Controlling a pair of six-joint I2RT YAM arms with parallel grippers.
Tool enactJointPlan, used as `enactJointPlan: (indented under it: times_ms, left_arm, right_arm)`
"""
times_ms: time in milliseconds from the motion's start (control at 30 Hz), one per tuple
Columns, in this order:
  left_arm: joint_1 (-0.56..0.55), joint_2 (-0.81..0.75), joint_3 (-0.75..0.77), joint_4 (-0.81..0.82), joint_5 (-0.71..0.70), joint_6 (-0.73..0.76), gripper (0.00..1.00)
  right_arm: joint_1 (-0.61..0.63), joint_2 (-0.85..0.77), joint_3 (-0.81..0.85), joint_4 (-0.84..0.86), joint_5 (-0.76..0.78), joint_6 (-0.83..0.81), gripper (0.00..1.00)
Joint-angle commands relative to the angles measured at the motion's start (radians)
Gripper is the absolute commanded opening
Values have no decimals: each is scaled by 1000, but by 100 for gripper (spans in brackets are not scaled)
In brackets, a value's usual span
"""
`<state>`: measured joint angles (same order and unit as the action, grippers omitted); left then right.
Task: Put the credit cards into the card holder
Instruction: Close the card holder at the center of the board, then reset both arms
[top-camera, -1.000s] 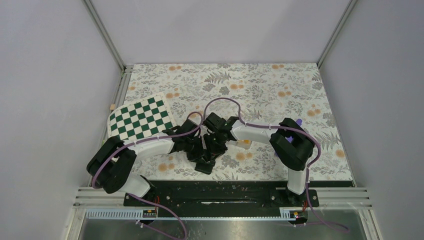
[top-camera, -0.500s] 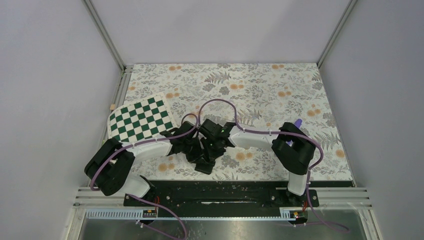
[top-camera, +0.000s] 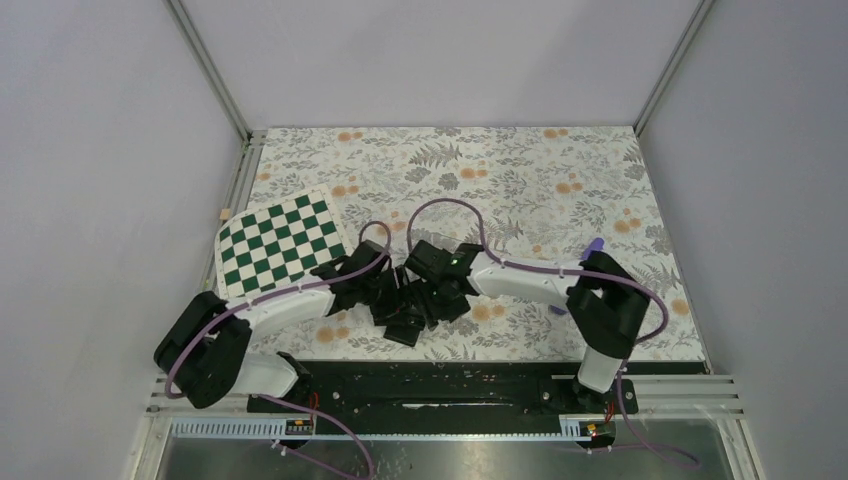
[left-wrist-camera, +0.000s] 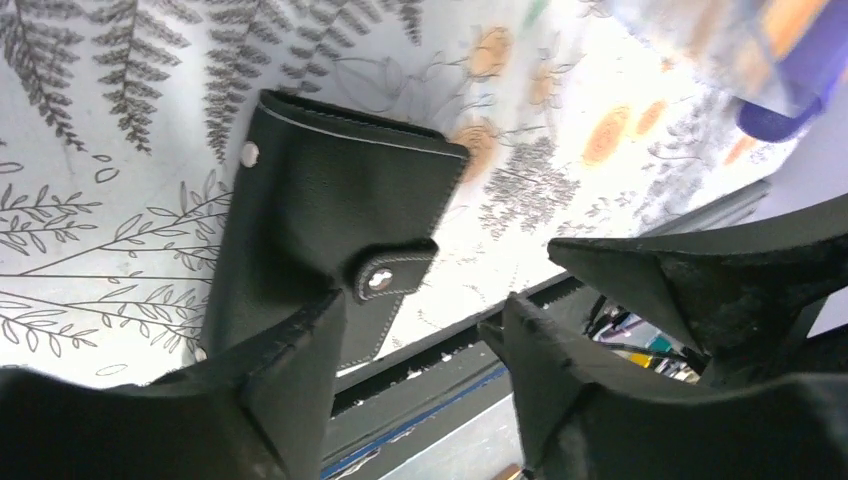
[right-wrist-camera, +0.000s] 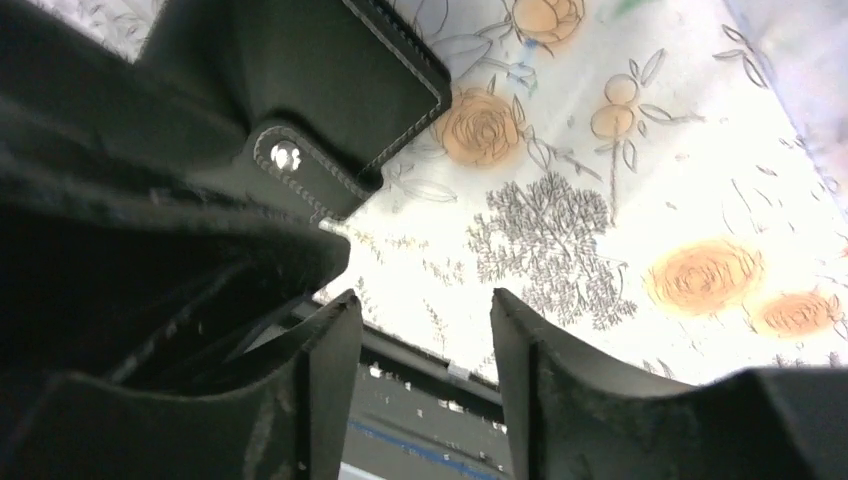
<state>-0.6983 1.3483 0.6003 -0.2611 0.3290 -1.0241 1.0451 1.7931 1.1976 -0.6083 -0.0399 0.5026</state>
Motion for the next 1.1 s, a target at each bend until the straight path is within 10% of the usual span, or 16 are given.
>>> enactJointPlan:
  times_ms: [0, 267, 500, 733, 1067]
  left_arm:
    - [14, -113, 89, 104, -33, 77, 66]
    - [260, -365, -34, 420, 209, 22, 80]
    - [680, -507, -158, 589, 374, 43, 97]
    - [767, -467, 28, 107, 65, 552, 99]
    - [767, -434, -220, 503, -193, 717, 99]
  right_arm:
    - [-11, -190, 57, 49, -97, 0, 63]
    - [-297, -568, -171, 75, -159, 30, 93]
    - [-568, -854, -332, 13, 64, -87, 99]
    - [-769, -940, -499, 145, 287, -237, 100]
    - [-919, -956, -872, 811, 339, -417, 100]
